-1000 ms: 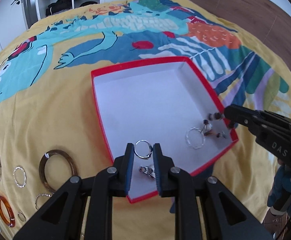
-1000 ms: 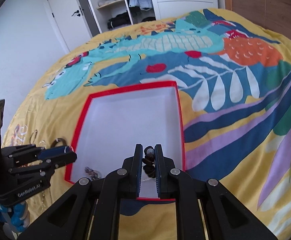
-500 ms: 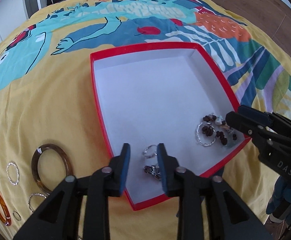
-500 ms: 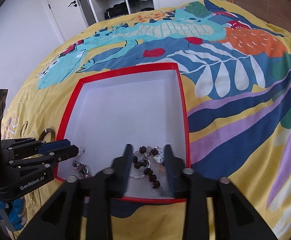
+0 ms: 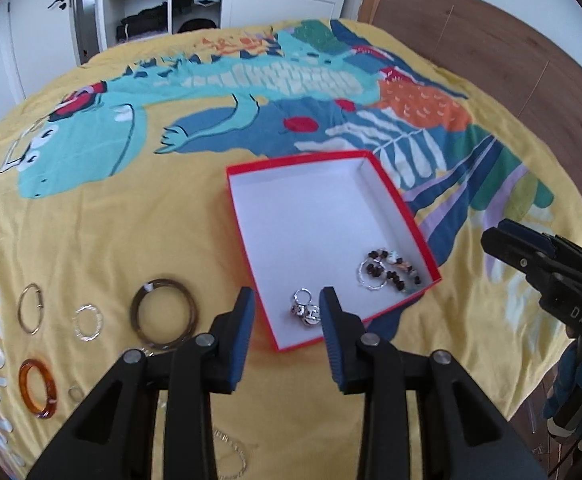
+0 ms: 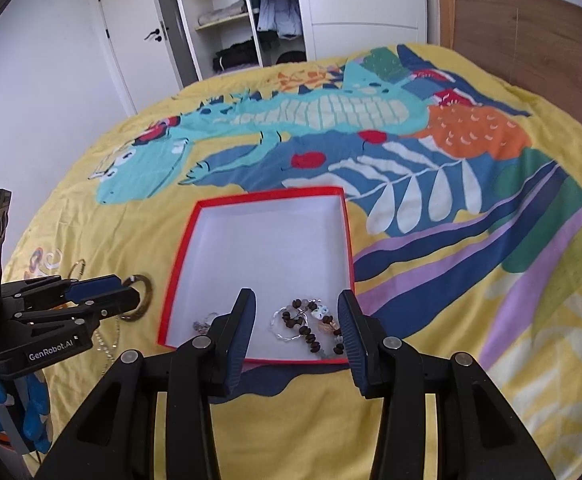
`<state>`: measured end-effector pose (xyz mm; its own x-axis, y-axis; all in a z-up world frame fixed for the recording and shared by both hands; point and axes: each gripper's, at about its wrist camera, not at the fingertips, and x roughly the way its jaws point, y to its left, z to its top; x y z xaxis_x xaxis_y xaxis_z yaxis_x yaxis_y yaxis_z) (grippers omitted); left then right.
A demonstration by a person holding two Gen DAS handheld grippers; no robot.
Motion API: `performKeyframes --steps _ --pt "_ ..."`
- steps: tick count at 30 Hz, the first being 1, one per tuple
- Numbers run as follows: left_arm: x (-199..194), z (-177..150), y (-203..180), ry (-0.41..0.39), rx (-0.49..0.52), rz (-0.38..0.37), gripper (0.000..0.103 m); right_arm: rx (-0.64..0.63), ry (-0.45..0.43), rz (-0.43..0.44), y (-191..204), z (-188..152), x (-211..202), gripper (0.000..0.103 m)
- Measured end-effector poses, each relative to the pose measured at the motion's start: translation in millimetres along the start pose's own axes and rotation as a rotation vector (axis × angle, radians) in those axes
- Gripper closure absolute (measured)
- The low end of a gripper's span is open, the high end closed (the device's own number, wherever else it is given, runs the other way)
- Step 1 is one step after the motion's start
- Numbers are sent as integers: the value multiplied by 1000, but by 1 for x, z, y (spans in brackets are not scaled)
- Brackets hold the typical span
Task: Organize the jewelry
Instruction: 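Open both tools to drop the ring and bracelet into the box, then move both tools back toward the rhinestone necklace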
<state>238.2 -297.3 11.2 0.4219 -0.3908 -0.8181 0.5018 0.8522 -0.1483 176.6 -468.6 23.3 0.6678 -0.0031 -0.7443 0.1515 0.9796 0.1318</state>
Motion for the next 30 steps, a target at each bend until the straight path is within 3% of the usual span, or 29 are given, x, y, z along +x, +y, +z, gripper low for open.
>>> performKeyframes --steps 4,6,12,21,30 --pt "-48 -15 14 -37 -16 28 70 -11 -51 18 18 -2 -44 60" --pt "-66 -27 24 -40 -28 46 63 -19 -72 38 29 -6 -65 60" --pt "-117 -76 64 -68 -78 137 63 -29 -117 91 62 -26 -108 60" --pt "-182 -145 131 -106 -189 240 63 -55 -133 154 106 -57 -139 60" --pt "-234 -199 161 -173 -242 297 63 -75 -159 199 136 -77 -165 60"
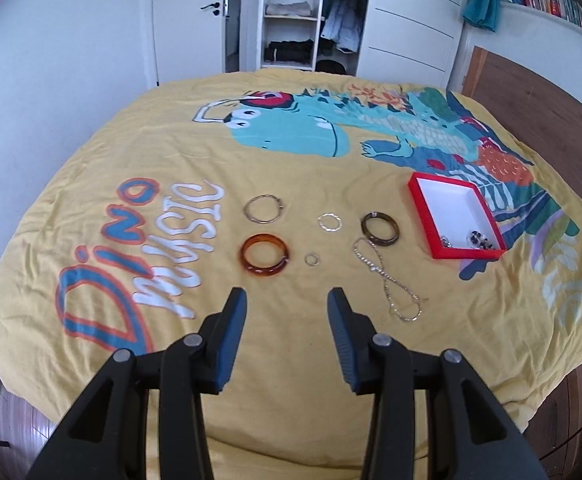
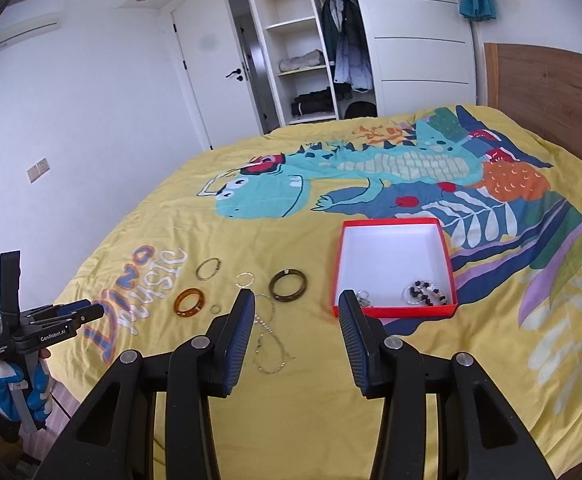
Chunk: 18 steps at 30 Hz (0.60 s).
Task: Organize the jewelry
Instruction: 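Move both tools back toward the rhinestone necklace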
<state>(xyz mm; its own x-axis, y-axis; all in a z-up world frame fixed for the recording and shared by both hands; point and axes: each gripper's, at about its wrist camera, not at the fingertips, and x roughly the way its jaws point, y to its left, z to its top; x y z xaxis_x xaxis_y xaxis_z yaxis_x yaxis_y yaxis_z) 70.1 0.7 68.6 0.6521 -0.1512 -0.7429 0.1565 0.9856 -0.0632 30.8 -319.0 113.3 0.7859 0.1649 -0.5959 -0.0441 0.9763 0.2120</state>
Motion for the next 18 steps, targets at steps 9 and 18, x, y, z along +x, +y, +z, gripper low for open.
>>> performKeyframes --steps 9,18 --pt "-34 -37 35 -53 -48 13 63 -1 -25 29 28 -16 -22 60" --pt "-50 -61 49 -51 -64 14 63 -31 -45 44 56 -25 -36 58"
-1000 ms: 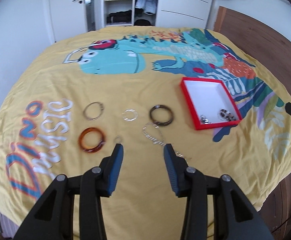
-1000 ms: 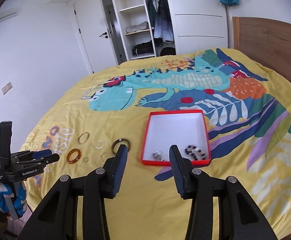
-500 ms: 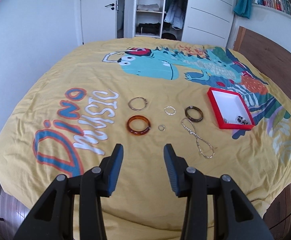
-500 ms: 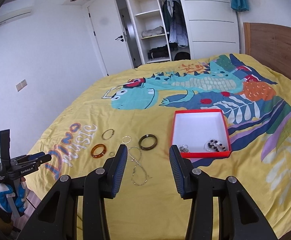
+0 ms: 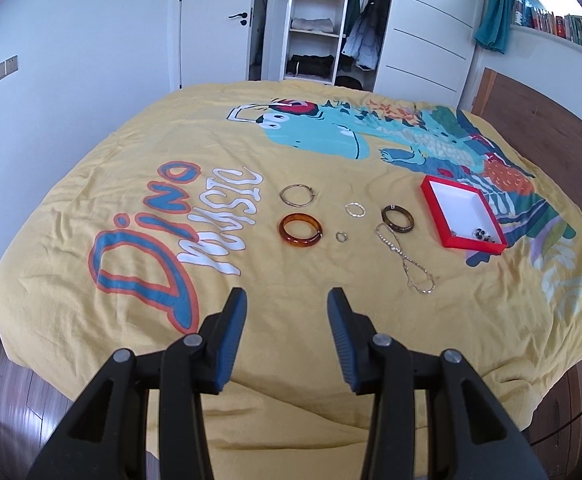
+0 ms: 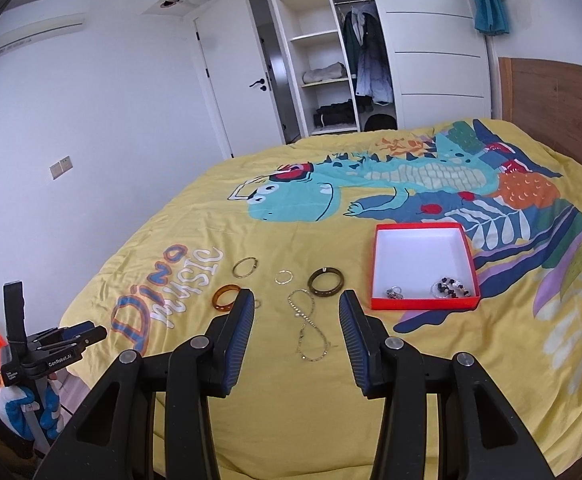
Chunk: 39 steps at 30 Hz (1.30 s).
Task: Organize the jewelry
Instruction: 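Move both tools back toward the rhinestone necklace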
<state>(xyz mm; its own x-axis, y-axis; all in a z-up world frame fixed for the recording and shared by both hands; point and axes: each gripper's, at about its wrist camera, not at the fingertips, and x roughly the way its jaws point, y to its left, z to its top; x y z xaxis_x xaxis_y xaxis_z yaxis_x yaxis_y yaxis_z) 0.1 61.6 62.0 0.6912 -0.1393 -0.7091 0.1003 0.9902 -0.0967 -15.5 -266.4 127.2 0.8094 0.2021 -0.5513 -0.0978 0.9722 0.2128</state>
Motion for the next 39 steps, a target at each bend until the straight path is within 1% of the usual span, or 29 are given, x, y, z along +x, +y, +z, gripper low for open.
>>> performKeyframes --steps 2,8,13,20,27,33,39 --pt "-1 -3 3 1 -5 4 63 -2 -3 4 3 -2 -1 56" --pt "8 -7 10 33 -23 6 63 8 14 11 5 -7 8 56" --pt "29 -10 5 67 0 -3 63 20 65 13 0 -13 34 56" --pt "76 -11 -7 133 30 -67 63 55 181 28 -14 -28 98 56" --pt "135 -6 -26 218 51 -124 63 65 320 49 -27 -51 170 56" --pt "188 11 -43 270 53 -178 63 68 406 76 -35 -59 225 56" --pt "228 28 -60 297 64 -198 63 51 465 105 -38 -59 279 56"
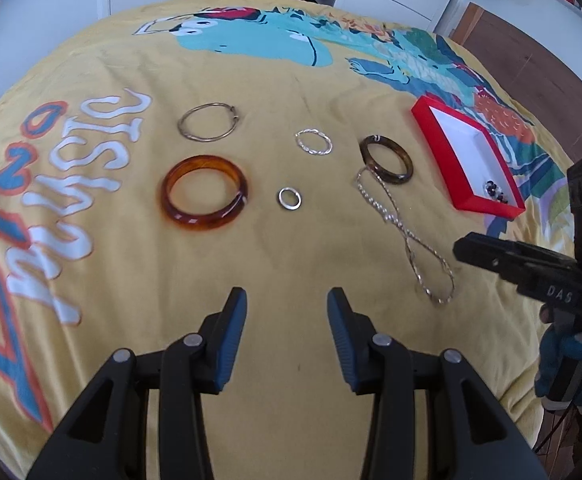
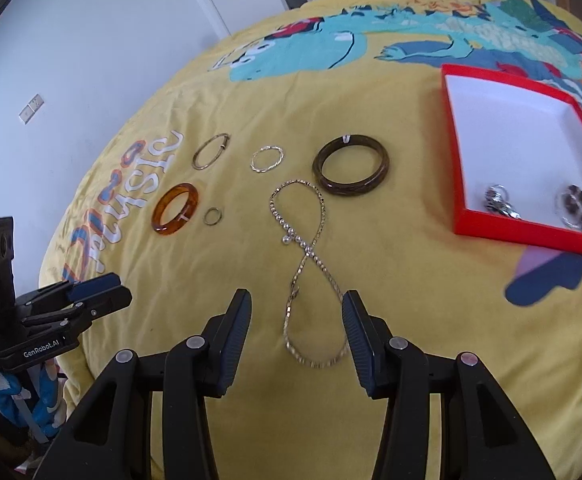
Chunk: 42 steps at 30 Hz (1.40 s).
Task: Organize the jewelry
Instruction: 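Move both tools back toward the rhinestone necklace, then grasp the rhinestone necklace with the right tool while the left tool grasps the small silver ring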
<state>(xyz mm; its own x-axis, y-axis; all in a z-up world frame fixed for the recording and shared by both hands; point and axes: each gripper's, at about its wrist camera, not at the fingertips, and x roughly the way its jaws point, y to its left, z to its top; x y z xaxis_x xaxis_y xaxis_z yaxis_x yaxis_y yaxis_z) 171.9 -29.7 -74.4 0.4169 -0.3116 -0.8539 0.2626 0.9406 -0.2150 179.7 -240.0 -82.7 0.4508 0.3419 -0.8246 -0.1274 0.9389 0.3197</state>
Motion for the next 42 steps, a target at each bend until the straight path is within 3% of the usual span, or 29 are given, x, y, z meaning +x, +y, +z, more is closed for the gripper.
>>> performKeyframes --steps 12,15,20,32,34,36,42 --pt "52 36 0 42 8 6 63 -53 90 23 -11 18 67 56" --pt "62 42 -4 49 15 4 63 -74 94 9 -10 19 73 64" --pt "75 48 -9 59 6 -1 63 -68 102 17 -19 18 74 95" --pt "93 55 -13 59 -25 34 64 -13 78 91 -33 3 63 99" --pt "93 55 -14 53 -19 45 70 -4 74 98 -35 1 61 99" --pt "94 56 -15 53 -20 43 87 1 70 102 -35 0 59 99" --pt "94 54 -15 58 -22 47 95 3 69 106 -34 -4 52 99"
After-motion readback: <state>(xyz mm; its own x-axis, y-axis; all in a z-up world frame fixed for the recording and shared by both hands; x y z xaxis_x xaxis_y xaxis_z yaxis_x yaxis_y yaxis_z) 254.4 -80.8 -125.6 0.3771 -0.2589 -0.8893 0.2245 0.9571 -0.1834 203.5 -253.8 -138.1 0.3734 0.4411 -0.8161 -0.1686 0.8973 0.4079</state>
